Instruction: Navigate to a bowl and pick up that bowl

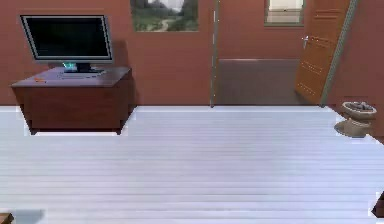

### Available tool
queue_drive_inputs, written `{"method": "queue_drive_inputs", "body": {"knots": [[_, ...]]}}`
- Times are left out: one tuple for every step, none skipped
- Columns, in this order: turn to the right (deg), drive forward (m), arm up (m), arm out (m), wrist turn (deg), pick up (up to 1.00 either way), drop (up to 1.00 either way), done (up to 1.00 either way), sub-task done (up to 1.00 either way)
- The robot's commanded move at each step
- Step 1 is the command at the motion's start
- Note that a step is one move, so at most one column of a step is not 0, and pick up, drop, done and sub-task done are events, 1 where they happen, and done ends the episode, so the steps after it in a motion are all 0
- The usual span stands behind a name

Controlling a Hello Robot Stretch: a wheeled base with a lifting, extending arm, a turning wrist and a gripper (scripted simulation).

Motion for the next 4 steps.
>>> {"method": "queue_drive_inputs", "body": {"knots": [[-45.0,0.0,0.0,0.0,0.0,0.0,0.0,0.0,0.0],[-45.0,0.0,0.0,0.0,0.0,0.0,0.0,0.0,0.0],[-45.0,0.0,0.0,0.0,0.0,0.0,0.0,0.0,0.0],[-15.0,0.0,0.0,0.0,0.0,0.0,0.0,0.0,0.0]]}}
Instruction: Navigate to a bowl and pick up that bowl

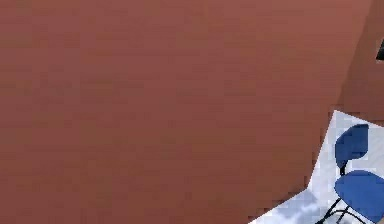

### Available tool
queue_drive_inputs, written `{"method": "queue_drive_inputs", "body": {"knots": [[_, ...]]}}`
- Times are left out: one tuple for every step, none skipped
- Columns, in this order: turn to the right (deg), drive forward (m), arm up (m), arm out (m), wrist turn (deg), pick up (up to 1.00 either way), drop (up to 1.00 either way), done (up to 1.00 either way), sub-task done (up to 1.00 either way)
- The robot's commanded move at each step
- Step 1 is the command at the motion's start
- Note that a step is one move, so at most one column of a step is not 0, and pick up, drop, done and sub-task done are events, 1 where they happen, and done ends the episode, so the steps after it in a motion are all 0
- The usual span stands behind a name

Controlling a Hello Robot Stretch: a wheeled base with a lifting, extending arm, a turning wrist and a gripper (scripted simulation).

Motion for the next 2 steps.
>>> {"method": "queue_drive_inputs", "body": {"knots": [[0.0,0.3,0.0,0.0,0.0,0.0,0.0,0.0,0.0],[36.0,0.0,0.0,0.0,0.0,0.0,0.0,0.0,0.0]]}}
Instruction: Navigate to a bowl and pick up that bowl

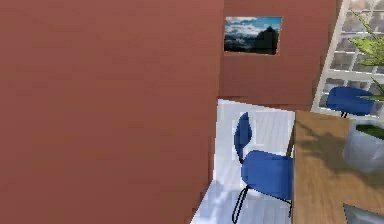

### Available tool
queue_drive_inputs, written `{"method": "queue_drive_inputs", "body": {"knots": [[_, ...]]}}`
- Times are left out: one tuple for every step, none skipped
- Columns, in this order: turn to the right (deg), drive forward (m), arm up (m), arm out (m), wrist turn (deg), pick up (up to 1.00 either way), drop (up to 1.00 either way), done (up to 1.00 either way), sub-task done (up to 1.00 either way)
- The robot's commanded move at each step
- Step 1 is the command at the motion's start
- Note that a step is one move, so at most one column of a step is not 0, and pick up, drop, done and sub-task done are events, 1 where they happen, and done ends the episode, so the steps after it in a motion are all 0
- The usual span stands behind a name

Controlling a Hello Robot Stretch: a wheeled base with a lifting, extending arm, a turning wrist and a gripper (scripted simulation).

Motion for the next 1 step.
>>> {"method": "queue_drive_inputs", "body": {"knots": [[0.0,0.2,0.0,0.0,0.0,0.0,0.0,0.0,0.0]]}}
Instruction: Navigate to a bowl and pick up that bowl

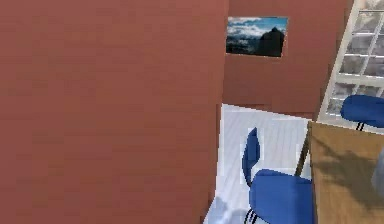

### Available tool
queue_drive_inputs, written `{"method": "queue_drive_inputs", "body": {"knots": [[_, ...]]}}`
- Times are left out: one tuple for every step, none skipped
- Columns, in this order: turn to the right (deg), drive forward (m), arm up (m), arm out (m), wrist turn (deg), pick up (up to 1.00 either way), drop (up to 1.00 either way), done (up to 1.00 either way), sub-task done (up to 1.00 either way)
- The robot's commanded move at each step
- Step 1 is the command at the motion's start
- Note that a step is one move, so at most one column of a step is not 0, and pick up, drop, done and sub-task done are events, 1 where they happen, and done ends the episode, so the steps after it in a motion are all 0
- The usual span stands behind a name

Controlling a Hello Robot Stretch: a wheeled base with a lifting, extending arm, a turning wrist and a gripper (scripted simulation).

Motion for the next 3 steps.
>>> {"method": "queue_drive_inputs", "body": {"knots": [[-24.0,0.0,0.0,0.0,0.0,0.0,0.0,0.0,0.0],[36.0,0.0,0.0,0.0,0.0,0.0,0.0,0.0,0.0],[0.0,0.5,0.0,0.0,0.0,0.0,0.0,0.0,0.0]]}}
